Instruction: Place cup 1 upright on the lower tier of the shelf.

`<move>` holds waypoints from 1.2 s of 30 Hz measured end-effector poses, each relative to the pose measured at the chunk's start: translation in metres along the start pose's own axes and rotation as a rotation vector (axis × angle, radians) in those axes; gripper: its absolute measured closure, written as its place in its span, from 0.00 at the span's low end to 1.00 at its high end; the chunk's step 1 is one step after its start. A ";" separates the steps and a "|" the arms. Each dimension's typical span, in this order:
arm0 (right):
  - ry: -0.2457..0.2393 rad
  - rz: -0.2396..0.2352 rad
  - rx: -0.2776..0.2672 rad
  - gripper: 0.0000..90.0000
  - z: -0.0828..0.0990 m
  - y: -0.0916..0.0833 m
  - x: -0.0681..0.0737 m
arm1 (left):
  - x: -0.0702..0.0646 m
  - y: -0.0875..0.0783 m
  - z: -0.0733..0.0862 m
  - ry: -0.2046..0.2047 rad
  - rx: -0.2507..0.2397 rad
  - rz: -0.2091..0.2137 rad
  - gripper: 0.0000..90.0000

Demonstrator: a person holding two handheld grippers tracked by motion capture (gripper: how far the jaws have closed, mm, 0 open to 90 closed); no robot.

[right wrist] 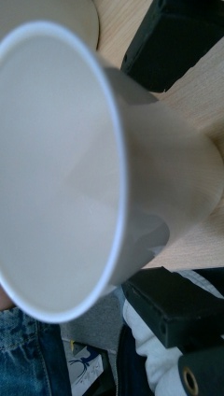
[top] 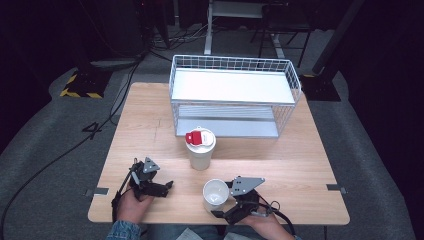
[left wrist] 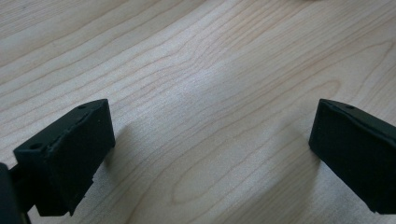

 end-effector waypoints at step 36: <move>-0.041 0.028 -0.020 0.25 -0.010 -0.001 0.002 | 0.000 0.000 0.000 -0.002 0.000 0.000 0.01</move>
Point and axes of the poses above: each handheld gripper's, and its own axes: y roughly forward along the jaws, z roughly out of its underside, x roughly to its left, the point moved 5 cm from there along y, roughly forward along the jaws, and after that the axes turned 4 degrees about -y, right-handed, at the moved point
